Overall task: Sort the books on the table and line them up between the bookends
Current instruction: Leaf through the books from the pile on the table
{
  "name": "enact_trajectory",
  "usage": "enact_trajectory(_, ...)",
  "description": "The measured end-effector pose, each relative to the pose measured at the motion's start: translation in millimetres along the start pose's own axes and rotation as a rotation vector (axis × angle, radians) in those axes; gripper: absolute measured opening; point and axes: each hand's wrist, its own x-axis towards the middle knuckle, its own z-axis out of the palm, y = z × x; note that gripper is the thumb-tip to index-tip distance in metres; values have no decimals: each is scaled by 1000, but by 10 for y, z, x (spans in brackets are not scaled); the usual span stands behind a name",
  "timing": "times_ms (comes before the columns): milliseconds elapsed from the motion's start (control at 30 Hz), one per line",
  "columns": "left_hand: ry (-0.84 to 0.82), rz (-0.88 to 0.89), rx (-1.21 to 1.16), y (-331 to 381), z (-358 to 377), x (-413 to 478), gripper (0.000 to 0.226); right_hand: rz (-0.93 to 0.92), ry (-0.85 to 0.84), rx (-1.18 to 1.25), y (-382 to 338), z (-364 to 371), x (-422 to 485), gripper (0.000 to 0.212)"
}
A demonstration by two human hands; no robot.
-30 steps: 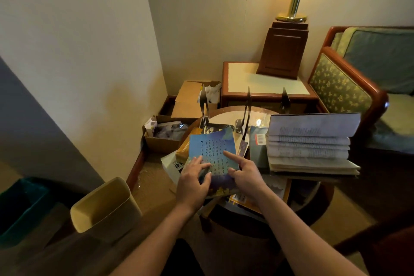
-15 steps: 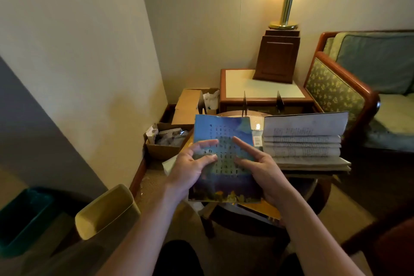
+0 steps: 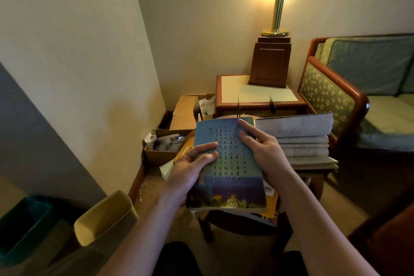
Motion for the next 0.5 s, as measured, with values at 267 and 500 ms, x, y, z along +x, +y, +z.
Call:
enact_trajectory(267,-55,-24,-86,42,86,-29,40,124,-85,219,-50,-55,-84,32)
enact_trajectory(500,170,66,-136,72,124,6,33,93,-161,146,-16,14,-299,41)
